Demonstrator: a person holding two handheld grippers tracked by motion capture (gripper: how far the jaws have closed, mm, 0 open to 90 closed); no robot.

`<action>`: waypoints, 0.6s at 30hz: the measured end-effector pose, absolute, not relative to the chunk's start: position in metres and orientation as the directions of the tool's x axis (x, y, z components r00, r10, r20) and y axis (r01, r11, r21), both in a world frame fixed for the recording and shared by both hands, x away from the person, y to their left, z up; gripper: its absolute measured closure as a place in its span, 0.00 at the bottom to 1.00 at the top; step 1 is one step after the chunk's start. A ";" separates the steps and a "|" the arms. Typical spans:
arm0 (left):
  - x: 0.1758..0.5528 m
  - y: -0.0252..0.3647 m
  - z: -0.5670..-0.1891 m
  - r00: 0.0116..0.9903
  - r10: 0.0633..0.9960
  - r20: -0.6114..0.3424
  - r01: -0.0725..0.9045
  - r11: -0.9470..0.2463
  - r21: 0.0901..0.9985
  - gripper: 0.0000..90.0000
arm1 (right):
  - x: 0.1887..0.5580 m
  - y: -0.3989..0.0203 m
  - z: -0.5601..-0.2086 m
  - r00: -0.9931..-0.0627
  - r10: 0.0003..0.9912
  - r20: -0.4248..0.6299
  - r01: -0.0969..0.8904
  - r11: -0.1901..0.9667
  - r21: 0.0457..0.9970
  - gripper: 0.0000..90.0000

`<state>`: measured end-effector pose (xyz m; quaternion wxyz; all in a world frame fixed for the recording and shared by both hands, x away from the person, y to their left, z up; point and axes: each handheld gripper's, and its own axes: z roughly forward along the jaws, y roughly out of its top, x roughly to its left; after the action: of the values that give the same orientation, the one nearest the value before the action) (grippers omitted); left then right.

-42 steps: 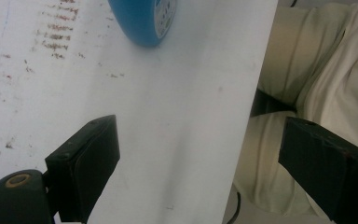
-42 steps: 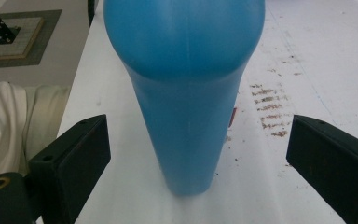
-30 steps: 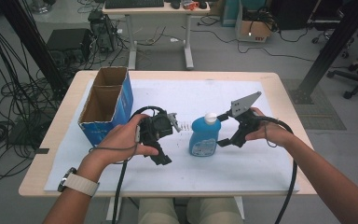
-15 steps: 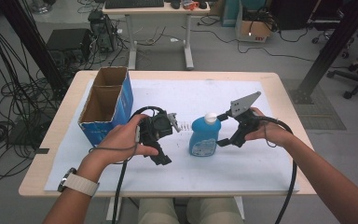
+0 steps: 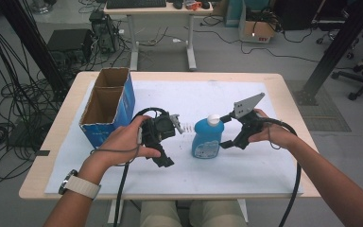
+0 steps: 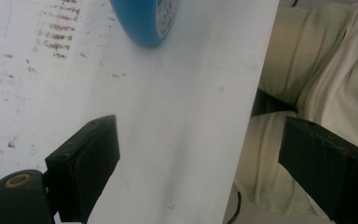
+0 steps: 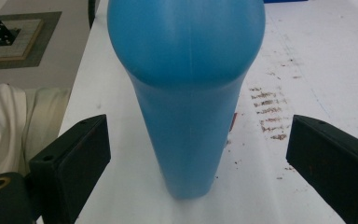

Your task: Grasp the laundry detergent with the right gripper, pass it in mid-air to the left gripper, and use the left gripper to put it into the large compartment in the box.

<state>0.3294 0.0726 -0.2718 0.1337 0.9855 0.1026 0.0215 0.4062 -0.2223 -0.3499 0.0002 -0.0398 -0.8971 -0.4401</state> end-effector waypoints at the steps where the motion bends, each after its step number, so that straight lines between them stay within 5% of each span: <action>1: 0.329 0.073 -0.272 0.978 0.206 0.015 0.195 -0.944 0.266 0.14 | 0.406 -0.222 -0.350 -0.997 0.069 0.034 0.069 0.607 0.792 0.07; 18: 0.329 0.073 -0.272 0.978 0.210 0.013 0.199 -0.944 0.265 0.14 | 0.407 -0.222 -0.349 -0.997 0.060 0.037 0.067 0.620 0.782 0.07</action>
<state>0.3294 0.0730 -0.2721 0.1324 0.9856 0.1036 0.0204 0.4069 -0.2217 -0.3489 0.0037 -0.0354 -0.8999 -0.4346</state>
